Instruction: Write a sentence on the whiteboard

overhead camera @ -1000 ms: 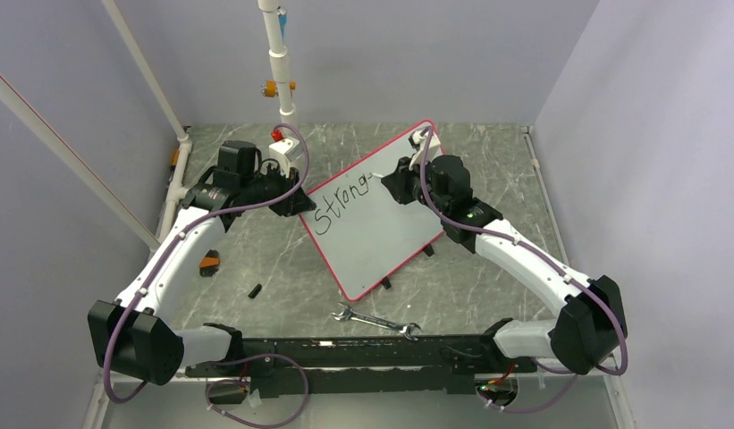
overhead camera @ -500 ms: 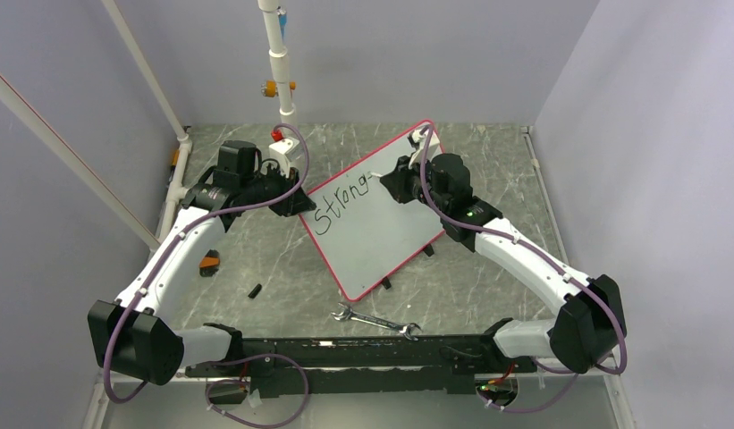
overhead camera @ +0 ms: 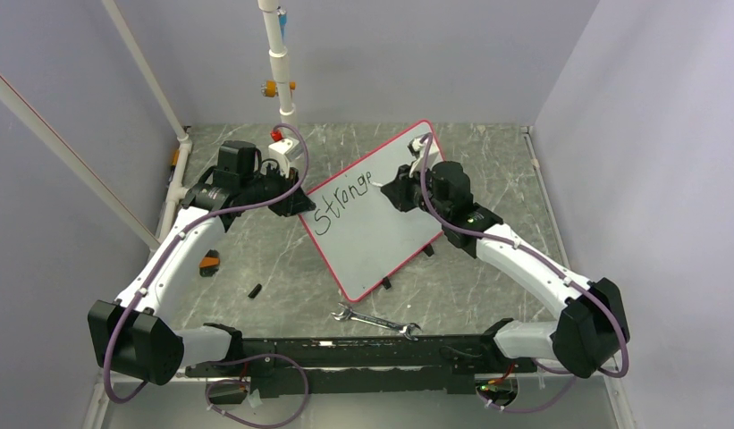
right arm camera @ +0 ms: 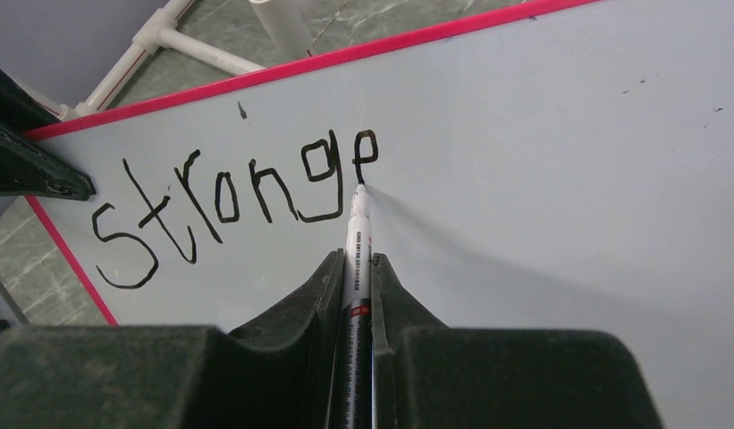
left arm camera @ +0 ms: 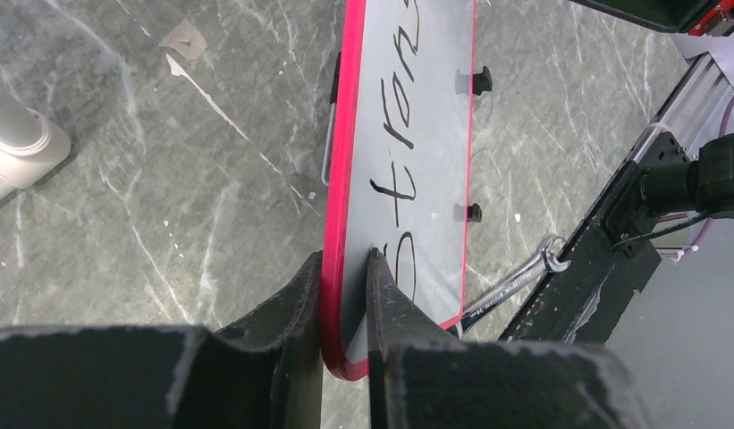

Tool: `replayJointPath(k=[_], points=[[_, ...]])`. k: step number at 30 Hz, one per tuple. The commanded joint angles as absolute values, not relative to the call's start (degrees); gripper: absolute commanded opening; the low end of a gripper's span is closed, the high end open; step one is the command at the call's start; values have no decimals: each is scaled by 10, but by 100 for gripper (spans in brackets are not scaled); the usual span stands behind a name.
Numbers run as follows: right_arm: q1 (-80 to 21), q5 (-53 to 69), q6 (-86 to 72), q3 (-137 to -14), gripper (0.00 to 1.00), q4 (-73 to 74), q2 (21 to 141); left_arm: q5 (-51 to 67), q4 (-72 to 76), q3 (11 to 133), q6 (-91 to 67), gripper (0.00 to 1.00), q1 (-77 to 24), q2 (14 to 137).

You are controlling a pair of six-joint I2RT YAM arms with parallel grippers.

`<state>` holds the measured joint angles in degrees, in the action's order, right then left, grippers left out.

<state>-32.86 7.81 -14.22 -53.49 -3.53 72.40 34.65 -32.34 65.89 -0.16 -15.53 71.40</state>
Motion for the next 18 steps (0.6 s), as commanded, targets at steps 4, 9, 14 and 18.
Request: replayJointPath(k=[4, 9, 14, 18], points=[[-328, 63, -142, -522, 0, -39, 700, 275, -318, 663, 64, 0, -155, 705], [-328, 47, -135, -536, 0, -31, 699, 274, -318, 663, 63, 0, -155, 705], [-327, 38, -123, -555, 0, -23, 702, 274, -319, 663, 64, 0, -155, 706], [-327, 34, -120, -569, 0, -21, 698, 274, -319, 663, 65, 0, -155, 706]])
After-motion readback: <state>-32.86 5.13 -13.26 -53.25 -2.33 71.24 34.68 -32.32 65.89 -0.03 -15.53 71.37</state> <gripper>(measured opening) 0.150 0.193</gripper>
